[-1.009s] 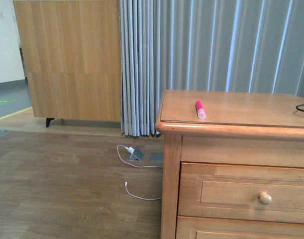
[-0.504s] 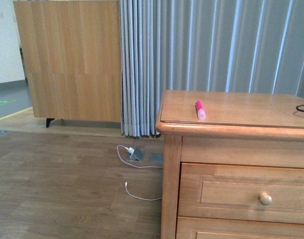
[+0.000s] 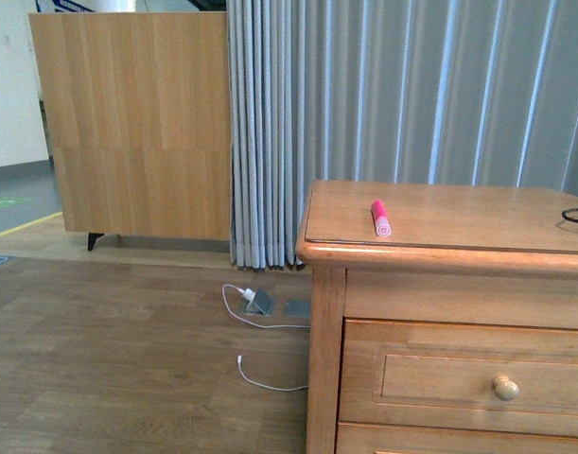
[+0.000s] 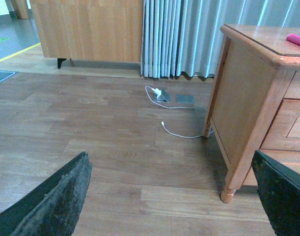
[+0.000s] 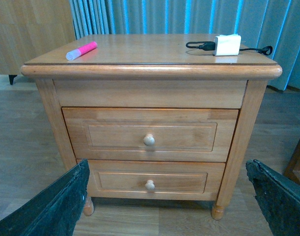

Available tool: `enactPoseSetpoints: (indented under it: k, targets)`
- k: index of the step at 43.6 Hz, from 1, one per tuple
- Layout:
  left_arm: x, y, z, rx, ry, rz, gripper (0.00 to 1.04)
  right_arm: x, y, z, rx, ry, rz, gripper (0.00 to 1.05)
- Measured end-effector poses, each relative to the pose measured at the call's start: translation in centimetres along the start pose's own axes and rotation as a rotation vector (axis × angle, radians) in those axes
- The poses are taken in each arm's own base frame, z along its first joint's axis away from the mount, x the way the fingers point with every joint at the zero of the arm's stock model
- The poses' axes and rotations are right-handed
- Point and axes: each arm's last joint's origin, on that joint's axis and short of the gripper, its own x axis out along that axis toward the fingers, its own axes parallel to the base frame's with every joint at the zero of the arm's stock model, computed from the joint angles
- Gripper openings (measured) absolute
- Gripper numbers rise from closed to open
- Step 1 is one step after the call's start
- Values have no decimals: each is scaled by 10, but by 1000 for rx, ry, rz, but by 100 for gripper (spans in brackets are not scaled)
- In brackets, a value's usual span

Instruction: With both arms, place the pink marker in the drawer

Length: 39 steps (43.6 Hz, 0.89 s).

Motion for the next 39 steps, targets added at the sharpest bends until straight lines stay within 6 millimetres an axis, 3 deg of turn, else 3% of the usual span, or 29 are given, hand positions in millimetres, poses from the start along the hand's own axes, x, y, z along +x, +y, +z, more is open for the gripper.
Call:
enactPoseSetpoints:
  k: [7,11,17,25,39]
  targets:
    - [0,0,0,0,0,0,99,0,0,0,6,4,6,96]
    - [0,0,0,0,0,-1,99,2,1,-4,108,151,103,96]
    - [0,0,0,0,0,-1,99,15,3,4,154,201,133,96]
    - [0,0,0,0,0,-1,99,64,13,13,137,242,160,96]
    - [0,0,0,0,0,-1,99,153,40,-7,91,315,157,96]
